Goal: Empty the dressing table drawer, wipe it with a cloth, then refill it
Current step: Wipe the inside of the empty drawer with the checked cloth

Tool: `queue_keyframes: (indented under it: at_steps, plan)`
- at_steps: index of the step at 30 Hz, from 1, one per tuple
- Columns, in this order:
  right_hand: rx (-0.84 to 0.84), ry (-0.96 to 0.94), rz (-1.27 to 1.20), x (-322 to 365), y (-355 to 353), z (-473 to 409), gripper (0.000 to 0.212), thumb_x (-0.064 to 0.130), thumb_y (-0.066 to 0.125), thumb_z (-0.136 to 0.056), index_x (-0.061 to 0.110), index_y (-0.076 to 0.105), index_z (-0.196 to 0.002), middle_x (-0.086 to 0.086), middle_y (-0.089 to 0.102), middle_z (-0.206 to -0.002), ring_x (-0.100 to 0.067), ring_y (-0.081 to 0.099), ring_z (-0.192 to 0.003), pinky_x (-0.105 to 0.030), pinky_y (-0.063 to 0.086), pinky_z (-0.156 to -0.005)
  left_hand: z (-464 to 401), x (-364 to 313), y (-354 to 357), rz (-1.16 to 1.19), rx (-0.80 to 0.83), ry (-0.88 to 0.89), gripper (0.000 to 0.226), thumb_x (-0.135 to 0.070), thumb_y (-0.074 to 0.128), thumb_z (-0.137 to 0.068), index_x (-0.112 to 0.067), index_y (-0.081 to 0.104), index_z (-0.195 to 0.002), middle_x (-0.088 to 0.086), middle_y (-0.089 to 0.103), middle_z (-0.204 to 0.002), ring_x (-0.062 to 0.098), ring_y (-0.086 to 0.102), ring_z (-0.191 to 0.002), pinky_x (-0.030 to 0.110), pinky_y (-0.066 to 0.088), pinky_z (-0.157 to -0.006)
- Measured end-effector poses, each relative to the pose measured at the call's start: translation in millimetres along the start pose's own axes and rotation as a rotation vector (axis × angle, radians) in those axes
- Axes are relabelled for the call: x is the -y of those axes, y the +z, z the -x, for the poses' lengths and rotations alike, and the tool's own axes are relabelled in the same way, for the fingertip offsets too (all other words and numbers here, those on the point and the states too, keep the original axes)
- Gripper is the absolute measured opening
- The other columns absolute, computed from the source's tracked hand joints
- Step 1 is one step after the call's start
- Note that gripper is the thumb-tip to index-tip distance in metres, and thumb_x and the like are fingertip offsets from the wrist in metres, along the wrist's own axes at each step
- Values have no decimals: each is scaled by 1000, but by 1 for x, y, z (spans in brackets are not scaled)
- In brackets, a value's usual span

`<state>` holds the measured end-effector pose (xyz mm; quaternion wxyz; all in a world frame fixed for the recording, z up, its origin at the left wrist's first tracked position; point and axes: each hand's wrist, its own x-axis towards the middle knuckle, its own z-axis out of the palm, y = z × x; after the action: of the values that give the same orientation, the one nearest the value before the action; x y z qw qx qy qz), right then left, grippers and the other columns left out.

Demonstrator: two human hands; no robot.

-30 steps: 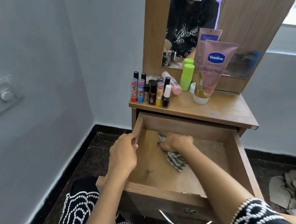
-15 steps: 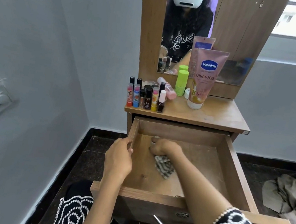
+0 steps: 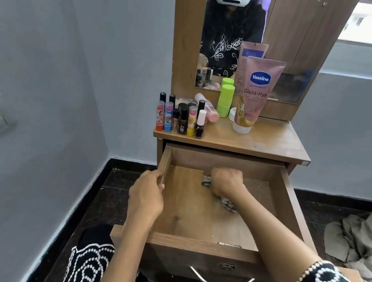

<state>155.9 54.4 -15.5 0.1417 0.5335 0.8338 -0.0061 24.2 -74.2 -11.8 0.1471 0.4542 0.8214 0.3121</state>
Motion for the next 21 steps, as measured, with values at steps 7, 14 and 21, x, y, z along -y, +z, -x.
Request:
queue_keyframes:
  at_steps: [7,14,21]
  plan:
    - [4,-185,25,-18,5,33,49,15,46,-94,42,45,-135,3,59,-129,-21,58,-115,-29,42,-78,0,2,1,0,-6,6,41,-13,49,-95,-16,46,-136,2,51,-135,21,54,-118,31,45,-93]
    - [-125,-6,5,-19,4,-2,41,18,46,-95,24,42,-135,-4,63,-121,-26,60,-110,-34,46,-81,1,2,1,-8,-7,12,41,-13,49,-95,-15,46,-136,2,51,-134,21,53,-118,32,44,-93]
    - [-14,-180,-135,-20,16,28,37,23,40,-99,20,39,-136,-13,55,-128,-30,50,-118,-38,43,-91,-2,4,2,-17,-11,26,39,-13,49,-95,-14,47,-134,2,53,-132,22,53,-117,33,44,-94]
